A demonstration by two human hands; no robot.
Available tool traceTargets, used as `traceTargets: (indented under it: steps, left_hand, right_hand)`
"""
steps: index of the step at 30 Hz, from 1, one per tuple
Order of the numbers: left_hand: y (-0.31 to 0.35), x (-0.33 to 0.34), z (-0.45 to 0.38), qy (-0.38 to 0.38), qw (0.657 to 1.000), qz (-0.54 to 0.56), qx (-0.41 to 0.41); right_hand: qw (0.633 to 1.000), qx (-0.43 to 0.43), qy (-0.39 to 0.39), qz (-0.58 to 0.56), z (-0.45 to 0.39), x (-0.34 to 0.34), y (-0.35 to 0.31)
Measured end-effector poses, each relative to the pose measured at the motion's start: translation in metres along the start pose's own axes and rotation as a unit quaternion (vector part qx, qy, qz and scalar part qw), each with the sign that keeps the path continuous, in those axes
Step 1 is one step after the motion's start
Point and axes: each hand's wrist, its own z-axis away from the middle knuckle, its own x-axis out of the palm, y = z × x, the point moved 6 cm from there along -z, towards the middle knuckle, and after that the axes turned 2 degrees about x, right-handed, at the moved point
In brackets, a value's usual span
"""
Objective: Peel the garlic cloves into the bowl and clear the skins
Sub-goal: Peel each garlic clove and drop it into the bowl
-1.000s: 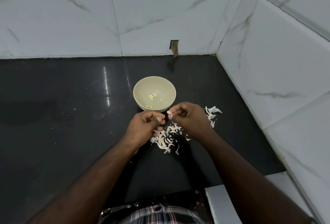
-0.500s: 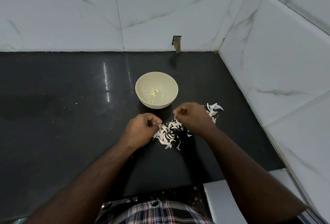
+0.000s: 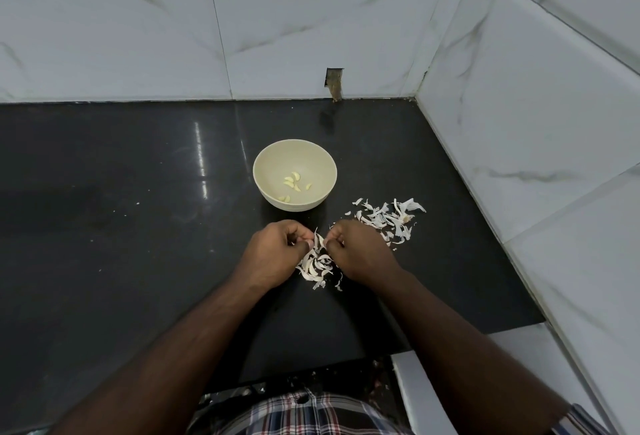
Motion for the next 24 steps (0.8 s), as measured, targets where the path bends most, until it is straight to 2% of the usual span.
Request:
traceTargets:
  steps: [7,13,14,16,20,24]
  left_hand:
    - [0.000,0.006,-0.001,-0.007,0.999,0.047,-0.008]
    - [0.004,0.010,0.000,-0.004,0.996,0.086,-0.022]
    - [0.003,0.009,-0.001,-0.002,0.995,0.092,-0.027]
    - [0.001,0.007,-0.001,0.006,0.994,0.099,-0.033]
    - [-0.003,0.006,-0.002,0.012,0.992,0.114,-0.046]
    - [-0.007,0.005,-0.003,0.007,0.990,0.129,-0.049]
  right_hand:
    - [0.986,0.028,-0.021,-0.161,0.000,-0.011,0.011]
    - [0.950,0.053,-0.049,-0.303,0.000,-0.007,0.014]
    - [0.955,0.065,-0.032,-0.288,0.000,-0.011,0.019]
    - [0.980,0.076,0.005,-0.186,-0.002,-0.020,0.027]
    - [0.999,0.043,-0.019,0.004,-0.005,-0.009,0.019]
    - [0.999,0.027,-0.038,0.007,-0.004,0.009,0.008]
